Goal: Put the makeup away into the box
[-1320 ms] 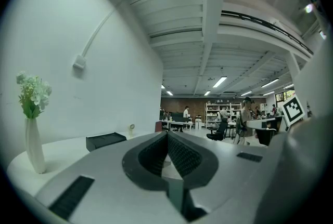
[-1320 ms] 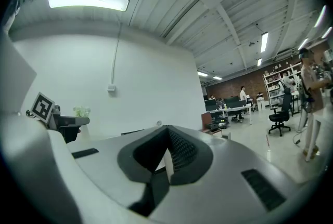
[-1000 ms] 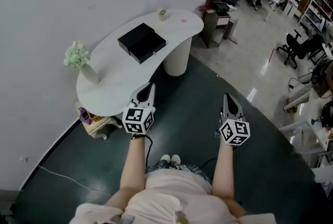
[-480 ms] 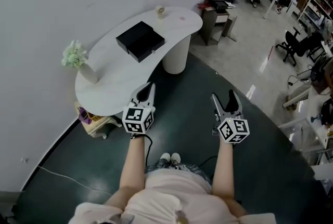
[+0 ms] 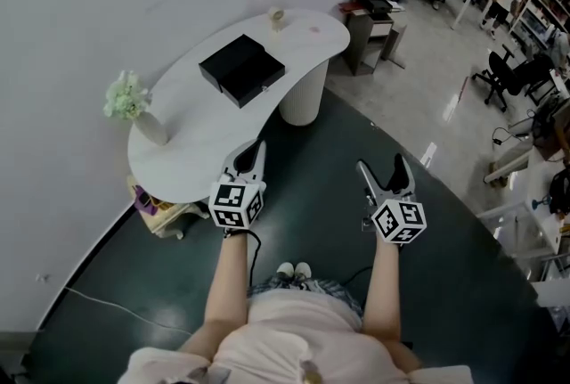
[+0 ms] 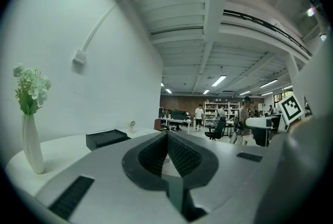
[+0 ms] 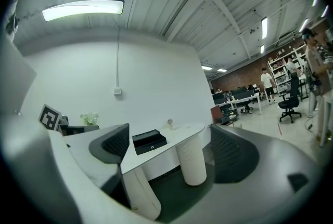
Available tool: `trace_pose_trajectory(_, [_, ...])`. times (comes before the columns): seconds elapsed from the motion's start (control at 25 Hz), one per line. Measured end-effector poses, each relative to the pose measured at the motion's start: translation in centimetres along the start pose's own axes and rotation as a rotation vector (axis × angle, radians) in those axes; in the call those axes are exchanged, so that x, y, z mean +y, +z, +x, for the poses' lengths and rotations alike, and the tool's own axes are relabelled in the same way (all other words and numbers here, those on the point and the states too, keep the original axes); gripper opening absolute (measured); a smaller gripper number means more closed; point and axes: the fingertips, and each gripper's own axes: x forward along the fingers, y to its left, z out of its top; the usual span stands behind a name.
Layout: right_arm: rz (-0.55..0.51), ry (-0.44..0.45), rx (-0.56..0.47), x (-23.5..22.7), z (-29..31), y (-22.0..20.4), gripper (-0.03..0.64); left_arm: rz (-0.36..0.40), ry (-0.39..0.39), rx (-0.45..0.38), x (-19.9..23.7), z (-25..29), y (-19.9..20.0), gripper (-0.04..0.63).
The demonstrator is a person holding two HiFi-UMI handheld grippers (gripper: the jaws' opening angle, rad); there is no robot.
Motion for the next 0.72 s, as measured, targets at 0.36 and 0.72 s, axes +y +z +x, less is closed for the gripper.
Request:
trace_pose_trajectory(0.36, [0.004, -0.030, -0.015, -0.2, 1.5, -1.2, 0.479, 0.005, -0.002, -0.009, 2.5, 1.3, -0.5, 0.026])
trace_pose_trajectory(0.72, [0.008, -0.024, -0.007, -2.6, 5.2, -1.2, 0.479, 0.013, -0.020, -0.005, 3.1, 6.4, -0.5, 0.026])
